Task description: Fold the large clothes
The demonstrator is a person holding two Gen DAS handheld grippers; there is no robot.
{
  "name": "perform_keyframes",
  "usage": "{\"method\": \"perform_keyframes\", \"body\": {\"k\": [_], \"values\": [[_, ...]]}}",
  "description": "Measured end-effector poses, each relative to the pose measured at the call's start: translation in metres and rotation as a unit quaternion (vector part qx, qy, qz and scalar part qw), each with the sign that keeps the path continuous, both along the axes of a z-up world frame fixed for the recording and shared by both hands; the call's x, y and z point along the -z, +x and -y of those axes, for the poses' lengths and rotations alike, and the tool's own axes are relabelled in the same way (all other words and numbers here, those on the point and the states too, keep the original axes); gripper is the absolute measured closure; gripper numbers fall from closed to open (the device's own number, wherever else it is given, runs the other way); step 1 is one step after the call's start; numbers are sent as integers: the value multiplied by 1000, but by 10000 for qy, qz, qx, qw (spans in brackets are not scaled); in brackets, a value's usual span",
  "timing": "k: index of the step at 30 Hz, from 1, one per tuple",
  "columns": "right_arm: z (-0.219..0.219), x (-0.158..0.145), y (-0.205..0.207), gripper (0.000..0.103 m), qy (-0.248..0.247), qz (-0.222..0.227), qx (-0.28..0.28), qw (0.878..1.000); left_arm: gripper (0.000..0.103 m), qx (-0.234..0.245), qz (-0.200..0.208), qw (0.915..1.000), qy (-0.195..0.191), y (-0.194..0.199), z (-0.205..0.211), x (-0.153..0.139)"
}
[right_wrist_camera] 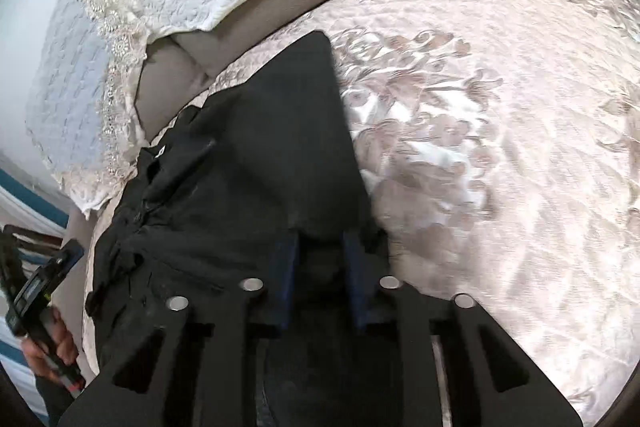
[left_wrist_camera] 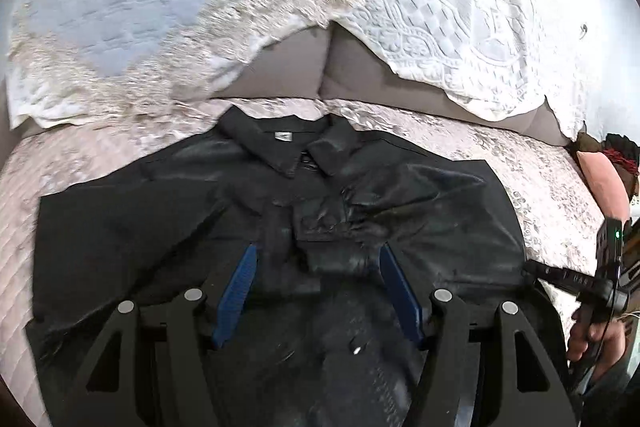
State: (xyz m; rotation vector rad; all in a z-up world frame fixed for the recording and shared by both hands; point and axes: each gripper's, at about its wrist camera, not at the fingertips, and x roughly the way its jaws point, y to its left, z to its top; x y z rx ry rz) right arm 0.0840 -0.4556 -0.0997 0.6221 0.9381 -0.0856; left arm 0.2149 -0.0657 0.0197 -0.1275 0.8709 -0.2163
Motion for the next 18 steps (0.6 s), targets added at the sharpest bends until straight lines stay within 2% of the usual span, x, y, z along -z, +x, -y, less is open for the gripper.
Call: {"method": "perform_keyframes", "body": {"k": [3,5,7,8,9,11,14,15,16,18], "values": [[-3,-24,2,80,-302,155,-35,9994,37,105,-117,9999,-38,17,9,8],[-9,-34,18,80,-545,277,-156,9980,37,195,-115,9997,1,29,17,10],[-17,-38,42,80,-819,272,-316,9958,42,299,-69,9995,-8,42,27,11],[-20,-39,52,80,-940,265,-385,9945,49,377,-56,9993,14,49,32,13],[-21,-37,67,80,-1006,237,-436,9937,56,462,-50,9989,61,55,38,16],[-17,-26,84,80,-1007,62,-482,9937,61,534,-182,9982,209,69,47,30],[-10,4,111,81,-1294,-493,-438,9894,66,511,-655,9954,482,88,54,66],[-8,10,112,81,-1291,-558,-461,9890,68,483,-759,9941,610,90,54,76],[-8,8,109,81,-1313,-480,-484,9890,68,526,-666,9944,637,88,54,78],[-14,-5,93,80,-1430,-385,-456,9879,68,561,-613,9945,635,80,52,71]]}}
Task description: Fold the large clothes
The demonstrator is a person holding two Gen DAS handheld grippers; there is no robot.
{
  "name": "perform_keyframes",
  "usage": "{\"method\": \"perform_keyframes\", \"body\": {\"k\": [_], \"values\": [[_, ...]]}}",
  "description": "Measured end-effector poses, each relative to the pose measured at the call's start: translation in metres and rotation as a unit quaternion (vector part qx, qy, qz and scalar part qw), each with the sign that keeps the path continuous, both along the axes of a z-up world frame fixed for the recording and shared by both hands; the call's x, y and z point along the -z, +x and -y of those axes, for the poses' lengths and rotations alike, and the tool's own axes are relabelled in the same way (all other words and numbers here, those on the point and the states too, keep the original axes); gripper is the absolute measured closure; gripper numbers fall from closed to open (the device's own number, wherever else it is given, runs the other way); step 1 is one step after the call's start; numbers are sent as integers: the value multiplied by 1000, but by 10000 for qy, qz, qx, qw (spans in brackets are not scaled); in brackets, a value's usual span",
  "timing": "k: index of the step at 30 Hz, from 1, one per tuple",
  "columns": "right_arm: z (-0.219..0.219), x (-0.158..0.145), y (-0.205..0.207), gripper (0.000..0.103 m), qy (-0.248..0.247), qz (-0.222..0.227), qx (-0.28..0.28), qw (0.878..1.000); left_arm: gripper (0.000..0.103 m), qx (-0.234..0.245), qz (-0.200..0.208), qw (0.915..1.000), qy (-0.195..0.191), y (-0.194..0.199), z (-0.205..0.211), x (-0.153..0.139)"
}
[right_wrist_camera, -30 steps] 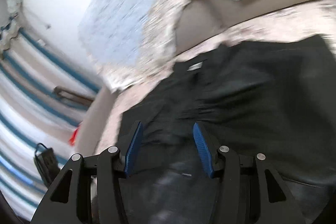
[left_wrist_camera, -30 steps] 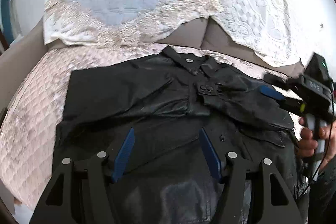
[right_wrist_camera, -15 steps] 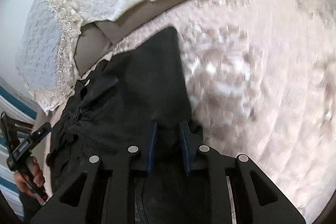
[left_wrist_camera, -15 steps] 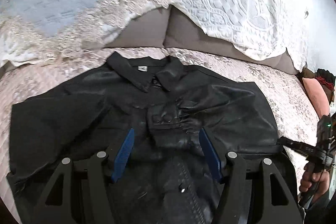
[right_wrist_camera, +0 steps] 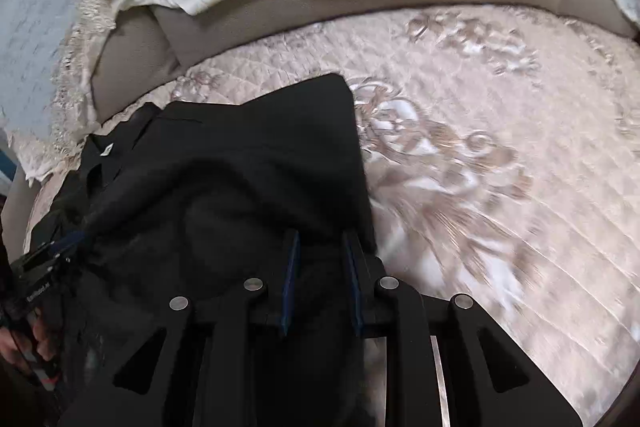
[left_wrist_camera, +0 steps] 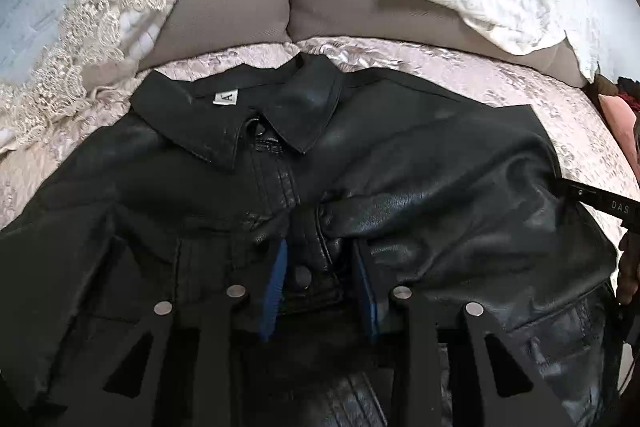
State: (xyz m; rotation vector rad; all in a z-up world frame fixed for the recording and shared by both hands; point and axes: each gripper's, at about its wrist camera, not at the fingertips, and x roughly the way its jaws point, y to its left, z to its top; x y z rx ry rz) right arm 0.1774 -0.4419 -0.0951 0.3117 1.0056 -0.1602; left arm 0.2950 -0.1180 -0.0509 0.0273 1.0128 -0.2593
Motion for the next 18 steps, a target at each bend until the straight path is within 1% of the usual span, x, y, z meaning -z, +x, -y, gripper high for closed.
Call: {"method": "perform_keyframes", "body": {"k": [2,4,6,8,9,10,11,12,13,14,15,17,18], "values": [[-10,-13,-22,80,1,190,-154,9997,68,1,15,9999,-126,-15,-5,-11],[-23,-21,-47,79,-78,320,-323,9989,68,103,197,9995,-227,-34,-9,-21],[-28,-15,-63,77,-193,225,-359,9989,68,162,255,9994,-151,-46,-10,-20],[-30,2,-63,77,-303,-90,-342,9989,67,124,110,9998,100,-44,-9,-6],[-29,6,-64,77,-289,-120,-305,9990,65,51,-1,9999,96,-40,-12,1],[-29,2,-66,77,-299,-81,-253,9992,65,-42,-50,10000,-10,-39,-17,2],[-30,-4,-69,76,-330,-69,-192,9992,65,-136,-44,9999,-25,-41,-19,-3],[-32,-13,-74,74,-328,12,-153,9993,66,-223,-23,9997,6,-45,-22,-9],[-33,-20,-81,71,-268,106,-150,9995,66,-236,45,9997,-43,-52,-25,-18],[-35,-26,-87,62,-204,174,-154,9995,66,-210,148,9996,-109,-61,-30,-27],[-39,-30,-94,56,-174,232,-162,9994,65,-220,263,9994,-98,-71,-35,-35],[-49,-36,-108,55,-155,329,-204,9991,64,-306,471,9984,-49,-95,-50,-51],[-56,-38,-116,55,-142,340,-235,9990,61,-351,515,9980,-104,-106,-58,-56]]}}
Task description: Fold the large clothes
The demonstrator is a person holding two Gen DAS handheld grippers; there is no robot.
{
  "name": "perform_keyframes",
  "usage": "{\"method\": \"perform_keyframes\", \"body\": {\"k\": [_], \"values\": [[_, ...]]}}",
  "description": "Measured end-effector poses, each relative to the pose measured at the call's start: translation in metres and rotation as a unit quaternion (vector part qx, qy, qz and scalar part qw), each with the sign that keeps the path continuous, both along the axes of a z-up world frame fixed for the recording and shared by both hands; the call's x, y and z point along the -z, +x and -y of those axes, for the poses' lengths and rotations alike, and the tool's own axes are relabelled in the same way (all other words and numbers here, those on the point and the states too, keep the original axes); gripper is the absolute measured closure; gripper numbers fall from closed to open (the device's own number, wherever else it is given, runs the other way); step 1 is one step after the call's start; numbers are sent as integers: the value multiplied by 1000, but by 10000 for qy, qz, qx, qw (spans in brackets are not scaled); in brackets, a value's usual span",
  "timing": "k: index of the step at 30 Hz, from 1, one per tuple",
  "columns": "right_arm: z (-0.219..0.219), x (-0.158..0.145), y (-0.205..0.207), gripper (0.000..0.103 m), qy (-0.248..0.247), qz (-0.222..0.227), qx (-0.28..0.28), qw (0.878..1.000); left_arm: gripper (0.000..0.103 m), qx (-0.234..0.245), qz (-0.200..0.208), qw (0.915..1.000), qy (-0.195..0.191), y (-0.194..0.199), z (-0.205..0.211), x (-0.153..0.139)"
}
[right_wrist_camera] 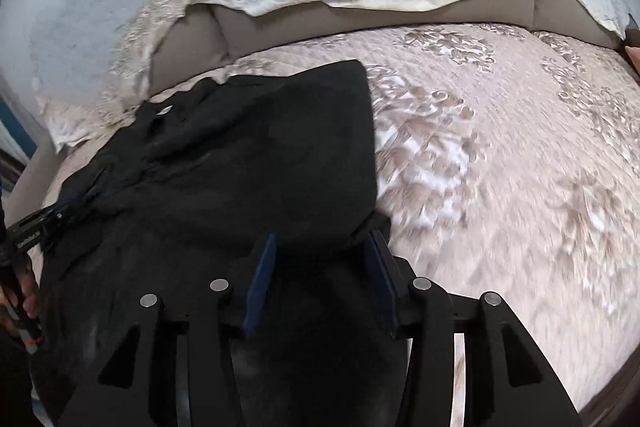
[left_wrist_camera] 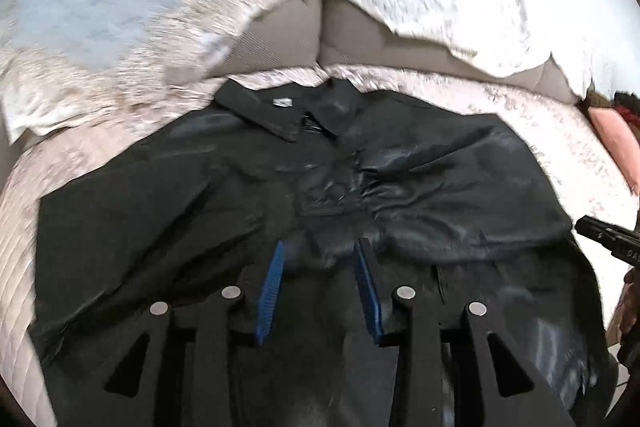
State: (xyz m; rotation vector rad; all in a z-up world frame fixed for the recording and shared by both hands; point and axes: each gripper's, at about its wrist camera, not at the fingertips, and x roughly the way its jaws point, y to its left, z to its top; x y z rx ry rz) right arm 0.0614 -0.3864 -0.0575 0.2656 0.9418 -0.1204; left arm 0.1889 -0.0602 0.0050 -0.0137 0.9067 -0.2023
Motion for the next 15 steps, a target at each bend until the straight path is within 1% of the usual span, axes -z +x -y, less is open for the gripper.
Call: {"method": "perform_keyframes", "body": {"k": [4,6,8,11,15], "values": [[-23,1,-31,49,148,47,-118,9998,58,-250,122,9996,9,-54,-39,-9],[-34,5,-45,48,235,22,-140,9996,54,-399,137,9990,123,-76,-54,-5],[-47,10,-54,48,261,-36,-232,9994,53,-565,114,9981,213,-98,-69,0],[-65,14,-67,47,323,-85,-335,9989,52,-827,0,9961,296,-124,-86,9],[-81,16,-78,47,248,-100,-362,9990,51,-1034,-72,9943,231,-150,-100,16]]}}
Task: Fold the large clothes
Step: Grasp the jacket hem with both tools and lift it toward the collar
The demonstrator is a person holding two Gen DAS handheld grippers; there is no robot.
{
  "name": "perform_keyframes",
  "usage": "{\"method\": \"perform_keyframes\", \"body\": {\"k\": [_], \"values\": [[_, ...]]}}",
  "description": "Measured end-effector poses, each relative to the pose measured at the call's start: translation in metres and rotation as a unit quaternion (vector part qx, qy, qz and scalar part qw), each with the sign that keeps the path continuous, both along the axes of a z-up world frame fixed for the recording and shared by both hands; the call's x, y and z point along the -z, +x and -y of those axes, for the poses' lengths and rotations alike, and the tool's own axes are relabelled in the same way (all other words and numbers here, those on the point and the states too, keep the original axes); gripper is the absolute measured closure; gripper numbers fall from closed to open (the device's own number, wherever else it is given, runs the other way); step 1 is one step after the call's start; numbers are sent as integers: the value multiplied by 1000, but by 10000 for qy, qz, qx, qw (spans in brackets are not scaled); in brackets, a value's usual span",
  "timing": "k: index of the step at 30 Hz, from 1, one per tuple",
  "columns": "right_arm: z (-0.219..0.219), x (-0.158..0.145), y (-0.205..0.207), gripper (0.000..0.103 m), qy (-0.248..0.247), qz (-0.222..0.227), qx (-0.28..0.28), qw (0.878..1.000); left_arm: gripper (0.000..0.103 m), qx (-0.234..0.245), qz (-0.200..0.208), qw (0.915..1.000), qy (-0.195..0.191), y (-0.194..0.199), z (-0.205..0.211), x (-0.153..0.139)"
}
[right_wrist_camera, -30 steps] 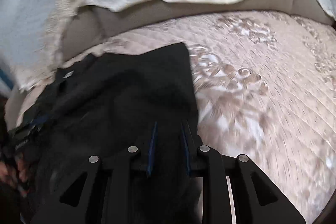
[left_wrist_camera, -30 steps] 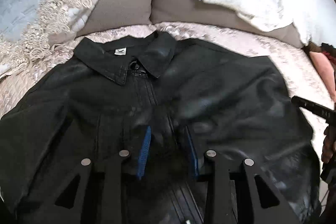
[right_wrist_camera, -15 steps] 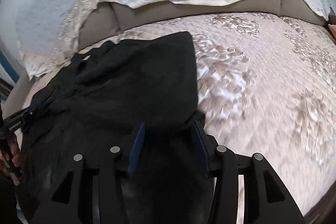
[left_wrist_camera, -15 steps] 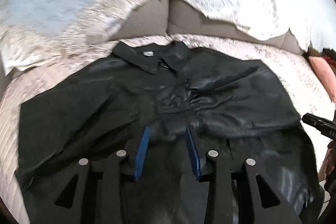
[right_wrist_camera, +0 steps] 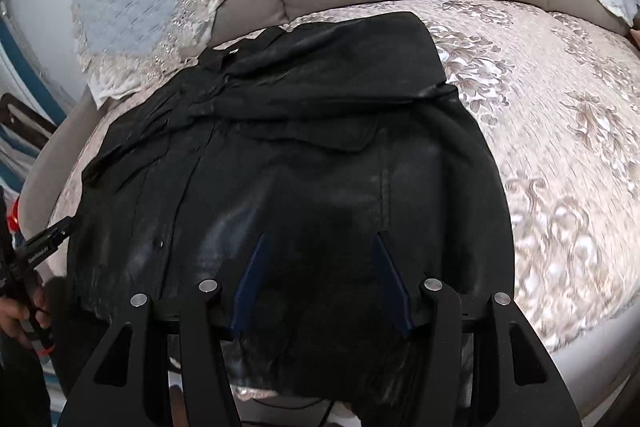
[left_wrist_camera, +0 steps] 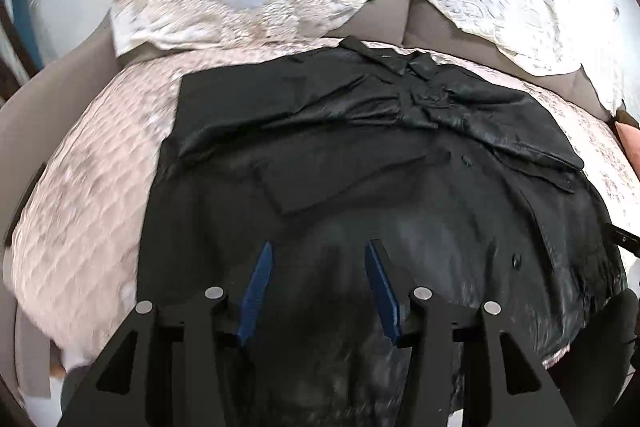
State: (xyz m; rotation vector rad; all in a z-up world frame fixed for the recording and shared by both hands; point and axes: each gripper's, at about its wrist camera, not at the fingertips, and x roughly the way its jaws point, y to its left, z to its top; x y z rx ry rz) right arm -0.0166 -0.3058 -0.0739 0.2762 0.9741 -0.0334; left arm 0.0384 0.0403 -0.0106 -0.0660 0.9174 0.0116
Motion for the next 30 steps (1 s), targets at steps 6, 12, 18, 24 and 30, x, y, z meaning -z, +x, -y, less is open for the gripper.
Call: {"method": "perform_keyframes", "body": {"k": [6,12,18,24,30], "values": [[-7,27,3,47,-265,-495,24,9984,46,-121,-260,9996,34,-10,-11,25],[-5,29,7,47,-296,-470,15,9985,45,-234,-412,9989,27,-19,-14,34],[2,22,2,47,-251,-363,53,9990,45,-265,-350,9990,35,-26,-14,31],[20,10,-11,45,-207,-164,270,9993,43,-272,-301,9992,70,-27,-16,28],[61,4,-17,42,71,-90,660,9978,37,-537,-135,9985,35,-28,-45,19]]}}
